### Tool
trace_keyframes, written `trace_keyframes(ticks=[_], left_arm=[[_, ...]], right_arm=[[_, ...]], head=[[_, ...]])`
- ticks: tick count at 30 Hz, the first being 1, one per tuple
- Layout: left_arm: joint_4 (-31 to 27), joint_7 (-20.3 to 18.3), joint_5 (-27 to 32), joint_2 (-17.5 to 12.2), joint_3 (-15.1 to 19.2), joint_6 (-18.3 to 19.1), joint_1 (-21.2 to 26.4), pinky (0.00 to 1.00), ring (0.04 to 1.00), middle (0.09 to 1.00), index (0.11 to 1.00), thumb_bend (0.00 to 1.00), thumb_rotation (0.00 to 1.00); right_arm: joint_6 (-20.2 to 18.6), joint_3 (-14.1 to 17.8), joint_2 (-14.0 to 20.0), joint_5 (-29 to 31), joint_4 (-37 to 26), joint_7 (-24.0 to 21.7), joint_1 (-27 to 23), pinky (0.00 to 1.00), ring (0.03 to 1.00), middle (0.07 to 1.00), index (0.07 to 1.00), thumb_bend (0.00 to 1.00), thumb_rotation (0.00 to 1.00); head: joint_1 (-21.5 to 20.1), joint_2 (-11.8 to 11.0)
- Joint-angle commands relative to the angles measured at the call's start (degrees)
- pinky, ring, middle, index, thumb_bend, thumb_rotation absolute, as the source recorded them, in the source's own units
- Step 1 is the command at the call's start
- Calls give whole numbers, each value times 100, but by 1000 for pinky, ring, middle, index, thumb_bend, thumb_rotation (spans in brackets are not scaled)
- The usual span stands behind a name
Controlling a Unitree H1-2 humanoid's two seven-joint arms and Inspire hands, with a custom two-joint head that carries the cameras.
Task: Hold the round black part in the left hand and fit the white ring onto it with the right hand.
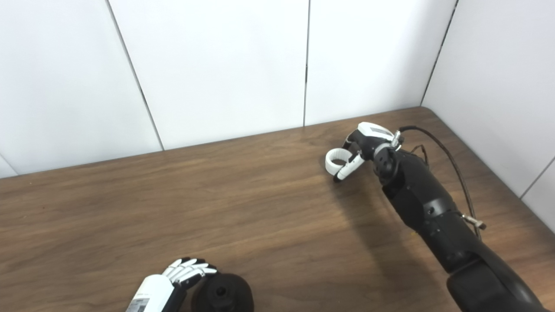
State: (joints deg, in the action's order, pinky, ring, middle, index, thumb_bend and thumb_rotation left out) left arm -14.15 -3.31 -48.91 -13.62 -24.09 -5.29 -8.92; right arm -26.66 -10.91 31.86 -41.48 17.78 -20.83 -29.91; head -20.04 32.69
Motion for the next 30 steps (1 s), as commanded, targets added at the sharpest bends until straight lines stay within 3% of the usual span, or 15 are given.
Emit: trace_keyframes(ticks=[1, 6, 7, 10, 22, 30], left_arm=[[130, -245, -302, -183, 36, 249, -120, 915, 850, 784, 486, 521, 62], [125, -239, -325, -177, 27, 248, -112, 907, 843, 781, 486, 521, 62], [122, -249, -328, -171, 25, 258, -112, 902, 842, 780, 486, 521, 62], [120, -253, -323, -159, 22, 267, -113, 902, 843, 779, 486, 521, 62], [114, -216, -371, -144, 11, 248, -123, 889, 839, 779, 486, 522, 62], [11, -294, -322, -145, 25, 289, -173, 925, 857, 789, 486, 520, 63]], right_arm=[[-24, 82, 28, -84, -136, 27, -321, 866, 979, 931, 633, 859, 254], [-14, 91, 26, -29, -79, 100, -339, 870, 973, 923, 590, 839, 218], [22, 115, 22, 38, -84, 190, -318, 875, 968, 914, 530, 654, 176], [121, 117, 40, 132, -86, 367, -276, 876, 951, 887, 490, 538, 140], [153, -22, 150, 205, -66, 414, -262, 894, 929, 845, 484, 524, 134], [58, -84, 232, 225, -385, 254, -168, 893, 924, 843, 485, 524, 133]], head=[[-1, 10], [1, 13], [13, 13], [14, 19], [70, 82], [98, 135]])
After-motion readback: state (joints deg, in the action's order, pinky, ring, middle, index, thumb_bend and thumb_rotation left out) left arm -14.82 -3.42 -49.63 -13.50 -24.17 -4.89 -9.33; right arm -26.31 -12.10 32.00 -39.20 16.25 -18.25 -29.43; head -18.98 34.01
